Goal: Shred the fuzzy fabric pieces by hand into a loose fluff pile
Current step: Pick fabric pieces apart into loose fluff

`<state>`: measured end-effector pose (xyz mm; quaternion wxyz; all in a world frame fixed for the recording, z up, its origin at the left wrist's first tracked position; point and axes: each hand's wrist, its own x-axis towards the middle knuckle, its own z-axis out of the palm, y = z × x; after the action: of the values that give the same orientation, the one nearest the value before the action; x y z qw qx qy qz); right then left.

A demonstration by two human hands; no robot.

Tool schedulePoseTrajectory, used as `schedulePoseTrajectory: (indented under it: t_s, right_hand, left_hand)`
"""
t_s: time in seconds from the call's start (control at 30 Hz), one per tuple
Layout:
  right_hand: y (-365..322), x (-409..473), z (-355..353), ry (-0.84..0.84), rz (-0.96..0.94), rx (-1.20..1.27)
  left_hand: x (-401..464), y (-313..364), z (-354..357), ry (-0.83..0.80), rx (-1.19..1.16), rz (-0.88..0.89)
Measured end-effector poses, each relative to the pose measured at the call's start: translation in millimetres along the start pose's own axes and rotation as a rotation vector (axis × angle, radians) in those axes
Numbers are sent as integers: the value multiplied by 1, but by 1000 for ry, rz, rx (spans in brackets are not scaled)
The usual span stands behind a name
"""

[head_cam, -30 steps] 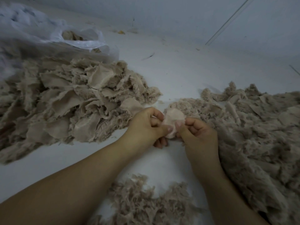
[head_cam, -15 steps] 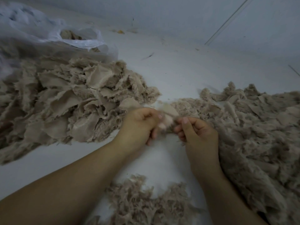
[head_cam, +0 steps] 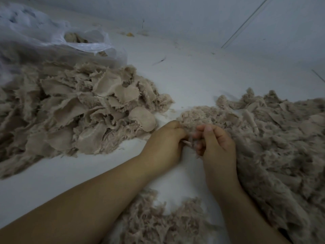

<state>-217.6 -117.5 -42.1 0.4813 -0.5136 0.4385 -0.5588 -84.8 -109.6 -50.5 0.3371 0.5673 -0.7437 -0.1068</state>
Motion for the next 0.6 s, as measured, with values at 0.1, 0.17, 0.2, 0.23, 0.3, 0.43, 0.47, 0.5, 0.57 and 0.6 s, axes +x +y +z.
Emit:
schedulePoseTrajectory:
  t_s: [0.1,0.17,0.2,0.23,0.3,0.43,0.47,0.5,0.57,0.6]
  right_hand:
    - [2,-1,1,-109,-29,-98]
    - [4,-1,0,-161,-56,-175]
    - [5,-1,0,-159,-51,-197]
    - [6,-1,1,-141,-44,-208]
    - [6,-1,2,-94,-21,-204]
    - [8,2,2,-96,46,-173]
    - [8,3,2,-93,50,-194]
    - [9,4,1,-82,49,-210]
    - [10,5,1,-23,50,-214]
    - [9,4,1,14,50,-205]
  left_hand:
    - [-4,0,-5,43,-159,69]
    - [-7,5,-8,50,-252,135]
    - [-7,7,-9,48,-288,173]
    - [-8,8,-9,53,-311,204]
    - [-9,10,-10,118,-343,225]
    - [-13,9,-14,336,-362,120]
    - [-15,9,-16,352,-366,98]
    - [-16,8,-17,370,-374,75]
    - [-18,6,-19,431,-395,21]
    - [-18,4,-20,457,-405,-10]
